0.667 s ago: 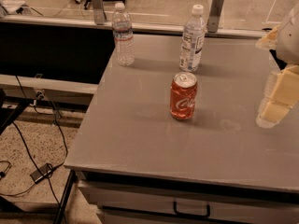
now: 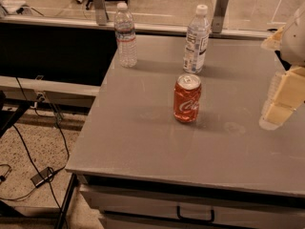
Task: Knock coke can over
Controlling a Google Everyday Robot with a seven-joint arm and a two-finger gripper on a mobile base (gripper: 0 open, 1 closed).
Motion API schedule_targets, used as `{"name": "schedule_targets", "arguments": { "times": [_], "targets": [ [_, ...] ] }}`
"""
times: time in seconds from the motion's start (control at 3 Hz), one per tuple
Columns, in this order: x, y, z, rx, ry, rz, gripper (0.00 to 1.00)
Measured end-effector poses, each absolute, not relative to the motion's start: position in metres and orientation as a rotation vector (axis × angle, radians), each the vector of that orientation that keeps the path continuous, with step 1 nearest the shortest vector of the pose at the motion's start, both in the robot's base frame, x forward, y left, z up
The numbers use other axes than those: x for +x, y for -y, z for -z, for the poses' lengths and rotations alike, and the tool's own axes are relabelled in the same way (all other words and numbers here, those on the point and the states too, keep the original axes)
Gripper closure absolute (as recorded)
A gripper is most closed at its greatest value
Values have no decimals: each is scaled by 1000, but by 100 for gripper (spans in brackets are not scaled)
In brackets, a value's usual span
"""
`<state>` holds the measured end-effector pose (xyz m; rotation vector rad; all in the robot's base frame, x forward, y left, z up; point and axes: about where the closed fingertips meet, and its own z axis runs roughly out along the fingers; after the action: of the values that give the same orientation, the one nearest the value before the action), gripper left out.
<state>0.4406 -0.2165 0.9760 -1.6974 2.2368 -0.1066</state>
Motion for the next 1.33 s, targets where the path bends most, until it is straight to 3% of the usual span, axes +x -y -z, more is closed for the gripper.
{"name": "schedule_targets", "arguments": {
  "times": [0.67,1.33],
  "targets": [
    [461,207,-930,-1612,-2049,-208,0],
    [458,193,-938,-1582,-1999,-280,0]
  ]
}}
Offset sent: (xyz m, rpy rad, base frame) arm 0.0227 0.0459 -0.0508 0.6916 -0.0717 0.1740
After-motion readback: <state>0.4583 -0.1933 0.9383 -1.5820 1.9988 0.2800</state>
